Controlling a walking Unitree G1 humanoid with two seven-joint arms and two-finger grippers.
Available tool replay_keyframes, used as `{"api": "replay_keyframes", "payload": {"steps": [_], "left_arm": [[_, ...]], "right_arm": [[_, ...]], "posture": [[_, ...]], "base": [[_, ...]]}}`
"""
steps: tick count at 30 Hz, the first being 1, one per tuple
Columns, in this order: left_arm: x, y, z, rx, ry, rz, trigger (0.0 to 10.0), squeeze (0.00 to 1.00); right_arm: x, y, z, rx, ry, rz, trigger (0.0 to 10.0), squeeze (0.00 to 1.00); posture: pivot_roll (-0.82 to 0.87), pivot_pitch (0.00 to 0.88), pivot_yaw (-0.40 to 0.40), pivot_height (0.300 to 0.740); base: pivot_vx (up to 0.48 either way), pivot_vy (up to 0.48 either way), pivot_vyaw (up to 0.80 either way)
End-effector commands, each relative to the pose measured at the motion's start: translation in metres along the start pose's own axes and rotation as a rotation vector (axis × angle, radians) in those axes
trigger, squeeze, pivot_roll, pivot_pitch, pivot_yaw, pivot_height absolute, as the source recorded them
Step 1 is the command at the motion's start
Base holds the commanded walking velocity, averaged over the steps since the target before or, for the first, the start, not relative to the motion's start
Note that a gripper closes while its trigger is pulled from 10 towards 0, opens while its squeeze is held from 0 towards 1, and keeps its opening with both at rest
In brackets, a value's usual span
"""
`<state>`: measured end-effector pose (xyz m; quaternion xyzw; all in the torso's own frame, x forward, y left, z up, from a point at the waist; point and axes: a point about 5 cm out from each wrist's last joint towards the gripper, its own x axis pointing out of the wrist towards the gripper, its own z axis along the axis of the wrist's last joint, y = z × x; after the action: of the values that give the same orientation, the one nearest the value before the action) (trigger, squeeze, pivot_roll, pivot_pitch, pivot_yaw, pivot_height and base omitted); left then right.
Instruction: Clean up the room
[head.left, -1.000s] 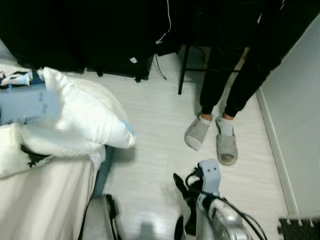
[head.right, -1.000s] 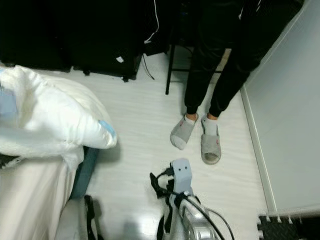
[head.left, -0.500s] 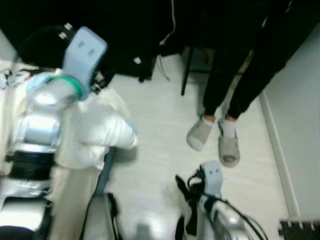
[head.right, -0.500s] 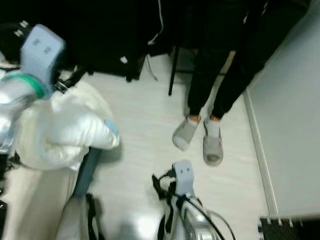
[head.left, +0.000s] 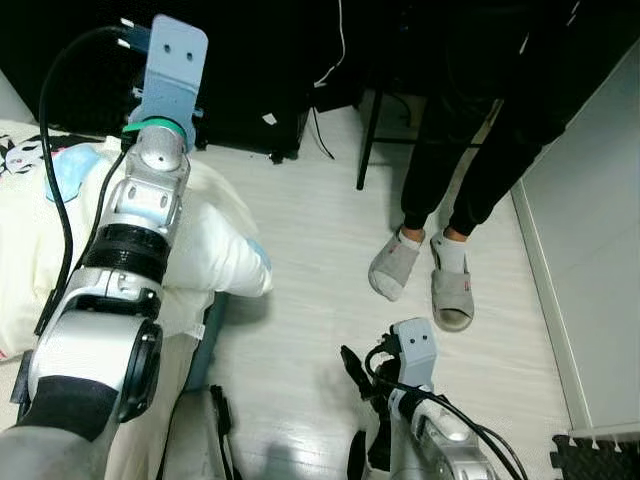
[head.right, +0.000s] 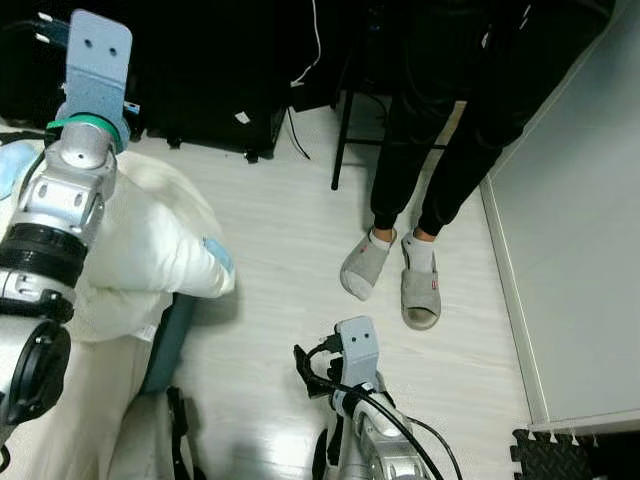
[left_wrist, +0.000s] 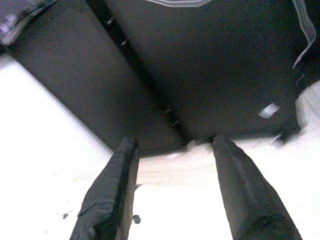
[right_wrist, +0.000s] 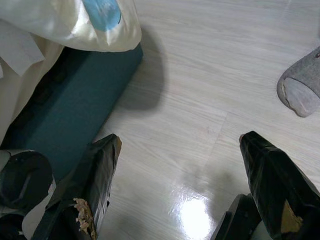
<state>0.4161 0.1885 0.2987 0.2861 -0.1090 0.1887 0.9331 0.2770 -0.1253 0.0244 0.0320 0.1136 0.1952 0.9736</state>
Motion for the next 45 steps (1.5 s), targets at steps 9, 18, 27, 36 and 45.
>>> {"api": "replay_keyframes", "payload": {"steps": [9,18,27,36,45], "left_arm": [[0.002,0.005,-0.019,0.268,0.001,0.049,10.0,0.0],[-0.008,-0.015,-0.048,0.343,0.047,-0.207,10.0,0.0],[-0.038,-0.008,-0.009,-0.57,-0.158,-0.517,10.0,0.0],[-0.105,-0.007,0.025,-0.589,-0.35,-0.671,10.0,0.0],[-0.135,-0.011,0.014,-0.5,-0.372,-0.779,10.0,0.0]], "right_arm": [[-0.004,0.003,-0.012,-0.004,0.049,0.007,10.0,0.0],[-0.002,0.004,-0.009,-0.008,0.031,0.004,10.0,0.0],[-0.005,-0.006,0.047,-0.033,-0.237,-0.08,10.0,0.0],[-0.009,-0.006,0.111,-0.121,-0.458,-0.131,10.0,0.0],[-0.02,0.0,0.125,-0.182,-0.514,-0.169,10.0,0.0]], "posture": [[0.05,0.208,0.005,0.548],[0.05,0.202,0.015,0.548],[0.06,0.214,-0.009,0.548],[0.06,0.21,-0.027,0.548],[0.04,0.2,-0.034,0.553]], "base": [[0.0,0.0,0.0],[0.0,0.0,0.0],[0.0,0.0,0.0],[0.0,0.0,0.0],[0.0,0.0,0.0]]}}
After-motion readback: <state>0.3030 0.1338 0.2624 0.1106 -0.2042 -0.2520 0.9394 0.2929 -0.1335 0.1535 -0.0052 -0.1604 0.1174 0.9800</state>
